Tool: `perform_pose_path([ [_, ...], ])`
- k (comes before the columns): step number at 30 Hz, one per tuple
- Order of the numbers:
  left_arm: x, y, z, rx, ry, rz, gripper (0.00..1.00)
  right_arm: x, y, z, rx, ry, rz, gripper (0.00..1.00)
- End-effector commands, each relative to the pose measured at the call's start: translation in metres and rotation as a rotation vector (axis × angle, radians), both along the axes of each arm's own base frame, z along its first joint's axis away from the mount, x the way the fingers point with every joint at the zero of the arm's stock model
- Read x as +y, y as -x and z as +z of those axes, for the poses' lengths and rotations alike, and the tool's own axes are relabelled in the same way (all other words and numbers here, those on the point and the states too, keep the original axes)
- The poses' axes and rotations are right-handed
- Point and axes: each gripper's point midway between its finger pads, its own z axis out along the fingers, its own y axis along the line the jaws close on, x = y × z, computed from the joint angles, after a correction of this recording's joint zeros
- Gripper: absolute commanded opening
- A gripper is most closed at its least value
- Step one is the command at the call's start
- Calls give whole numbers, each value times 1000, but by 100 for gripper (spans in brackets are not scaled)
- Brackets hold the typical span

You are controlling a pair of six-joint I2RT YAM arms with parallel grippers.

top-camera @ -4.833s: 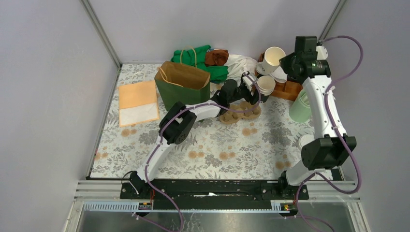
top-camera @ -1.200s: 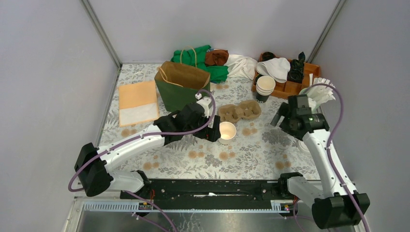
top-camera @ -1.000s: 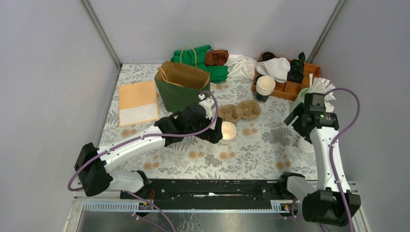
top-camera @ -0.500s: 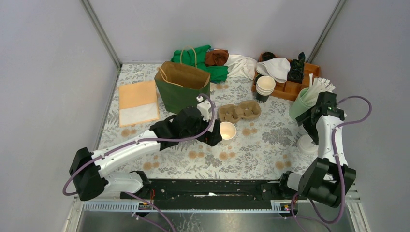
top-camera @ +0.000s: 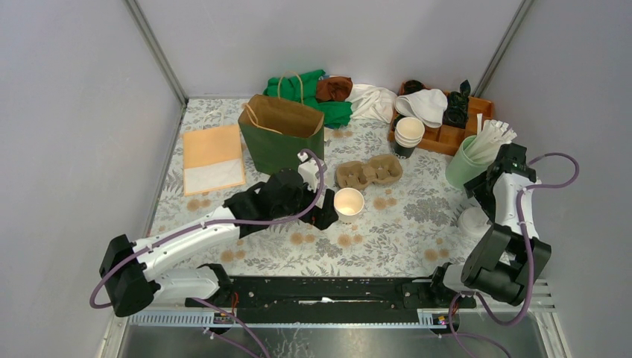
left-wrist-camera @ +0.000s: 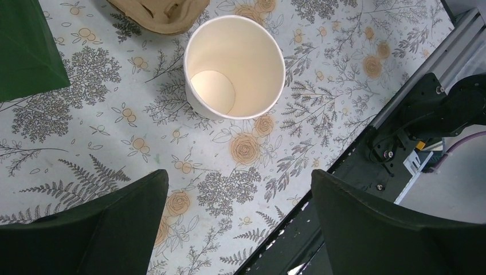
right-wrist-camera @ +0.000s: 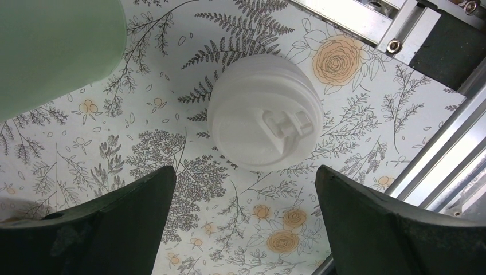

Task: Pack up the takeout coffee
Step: Close the cup lid on the coffee cup.

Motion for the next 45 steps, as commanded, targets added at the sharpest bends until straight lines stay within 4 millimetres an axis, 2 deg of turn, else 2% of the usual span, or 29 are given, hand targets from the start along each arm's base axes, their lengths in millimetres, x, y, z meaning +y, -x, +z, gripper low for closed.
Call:
perform_pose_path([
  [1,-1,2,16,-50,41,-26,99,-10,1,-4,6,39,-21,100],
  [10,7,1,11,-60,5,-14,99,-9,9,-30,65,20,-33,100],
  [27,10,0,0,-37,-27,2,99,-17,4,-56,107,29,-24,100],
  [30,9,0,-2,-37,-33,0,99,-18,4,-53,102,33,-24,94],
  [34,7,-2,-2,-39,-40,-6,99,-18,5,-39,83,47,-26,88],
  [40,1,-4,-3,-39,-39,-19,99,-11,10,-17,72,28,-37,89],
  [45,-3,-5,-1,-42,-34,-30,99,-2,4,-6,28,-17,-43,93],
])
